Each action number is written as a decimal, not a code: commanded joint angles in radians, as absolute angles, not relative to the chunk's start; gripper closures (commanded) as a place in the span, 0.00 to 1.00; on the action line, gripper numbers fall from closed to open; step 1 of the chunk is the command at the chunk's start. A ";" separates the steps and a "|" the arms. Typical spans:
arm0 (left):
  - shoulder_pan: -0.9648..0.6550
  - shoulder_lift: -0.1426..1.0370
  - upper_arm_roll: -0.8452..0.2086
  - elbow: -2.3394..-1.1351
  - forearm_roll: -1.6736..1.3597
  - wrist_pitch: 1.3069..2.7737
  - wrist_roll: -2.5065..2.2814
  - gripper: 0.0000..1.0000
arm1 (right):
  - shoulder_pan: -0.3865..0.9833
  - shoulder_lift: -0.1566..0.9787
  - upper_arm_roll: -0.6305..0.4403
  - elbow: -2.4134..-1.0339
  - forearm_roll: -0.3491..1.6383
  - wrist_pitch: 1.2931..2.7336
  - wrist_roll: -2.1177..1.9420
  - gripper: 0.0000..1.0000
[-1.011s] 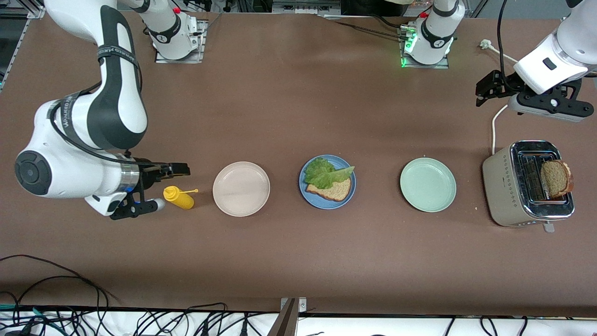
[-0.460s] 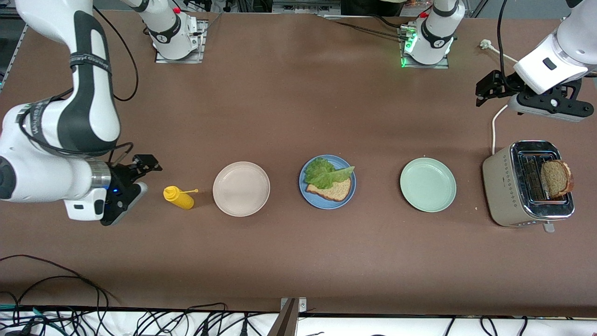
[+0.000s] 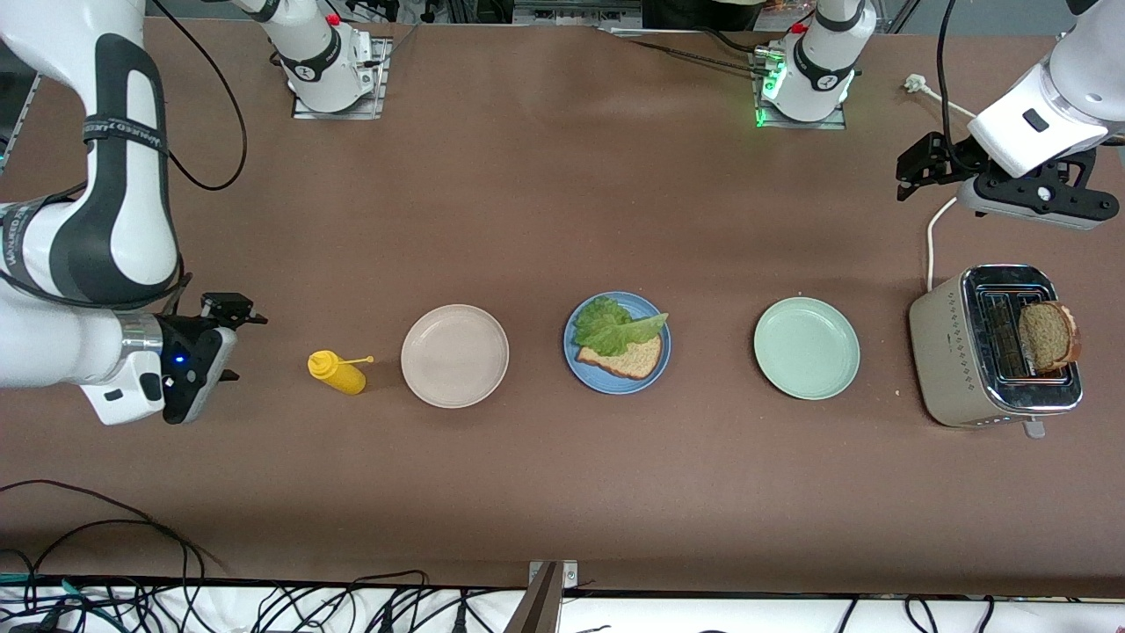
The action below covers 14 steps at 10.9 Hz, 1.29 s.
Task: Make sandwich in blue plate with both arms
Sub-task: 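Close the right gripper around the yellow mustard bottle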
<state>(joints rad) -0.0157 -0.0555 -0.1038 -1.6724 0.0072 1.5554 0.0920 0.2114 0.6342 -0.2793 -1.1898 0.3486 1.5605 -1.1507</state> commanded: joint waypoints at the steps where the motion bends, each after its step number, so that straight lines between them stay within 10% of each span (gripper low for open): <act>1: -0.020 -0.061 -0.103 -1.677 0.029 1.560 0.086 0.00 | 0.109 0.649 -0.215 -1.220 0.411 1.582 -1.337 0.00; 14: -0.020 -0.061 -0.103 -1.677 0.029 1.562 0.086 0.00 | -0.014 0.902 -0.215 -1.213 0.768 1.592 -1.957 0.00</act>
<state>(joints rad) -0.0157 -0.0551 -0.1039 -1.6724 0.0072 1.5554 0.0919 0.0011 0.8565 -0.2301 -1.2183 0.6934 1.5804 -1.8497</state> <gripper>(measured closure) 0.000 0.000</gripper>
